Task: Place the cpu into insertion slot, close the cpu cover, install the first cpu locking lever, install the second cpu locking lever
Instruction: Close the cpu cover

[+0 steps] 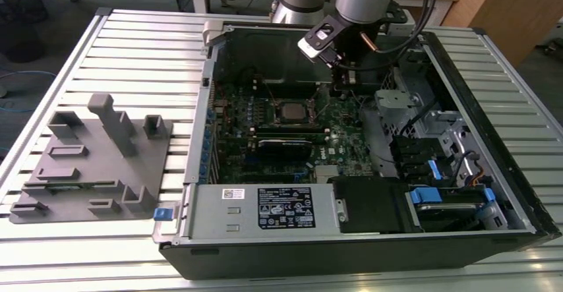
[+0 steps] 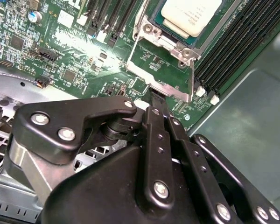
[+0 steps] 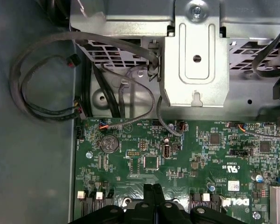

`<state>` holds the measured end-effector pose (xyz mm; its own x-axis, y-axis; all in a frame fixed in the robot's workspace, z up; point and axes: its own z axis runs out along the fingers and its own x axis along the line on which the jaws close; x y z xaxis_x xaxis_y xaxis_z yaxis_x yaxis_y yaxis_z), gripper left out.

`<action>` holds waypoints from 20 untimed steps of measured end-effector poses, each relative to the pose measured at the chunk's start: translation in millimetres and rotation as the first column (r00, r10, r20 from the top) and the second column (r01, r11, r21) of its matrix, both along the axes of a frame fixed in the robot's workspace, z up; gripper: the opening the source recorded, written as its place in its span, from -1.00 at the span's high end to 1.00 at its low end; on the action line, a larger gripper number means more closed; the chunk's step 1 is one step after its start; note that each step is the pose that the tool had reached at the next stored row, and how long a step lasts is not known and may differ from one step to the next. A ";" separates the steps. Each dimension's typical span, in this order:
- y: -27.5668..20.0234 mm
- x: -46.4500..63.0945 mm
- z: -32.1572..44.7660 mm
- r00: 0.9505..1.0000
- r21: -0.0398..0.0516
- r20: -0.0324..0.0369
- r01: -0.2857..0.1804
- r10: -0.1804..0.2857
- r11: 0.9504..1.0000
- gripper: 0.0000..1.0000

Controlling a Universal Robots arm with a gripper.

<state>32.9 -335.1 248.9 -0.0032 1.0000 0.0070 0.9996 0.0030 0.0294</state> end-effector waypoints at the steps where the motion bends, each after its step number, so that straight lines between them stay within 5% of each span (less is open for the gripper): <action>1: 0.0 0.0 0.0 1.000 0.000 -0.001 0.000 0.000 1.000 0.79; 20: 2.0 -11.5 -1.6 1.000 0.000 -0.002 0.000 0.000 1.000 0.79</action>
<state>21.3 -333.1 247.3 -0.0033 1.0000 0.0070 0.9996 0.0031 0.0279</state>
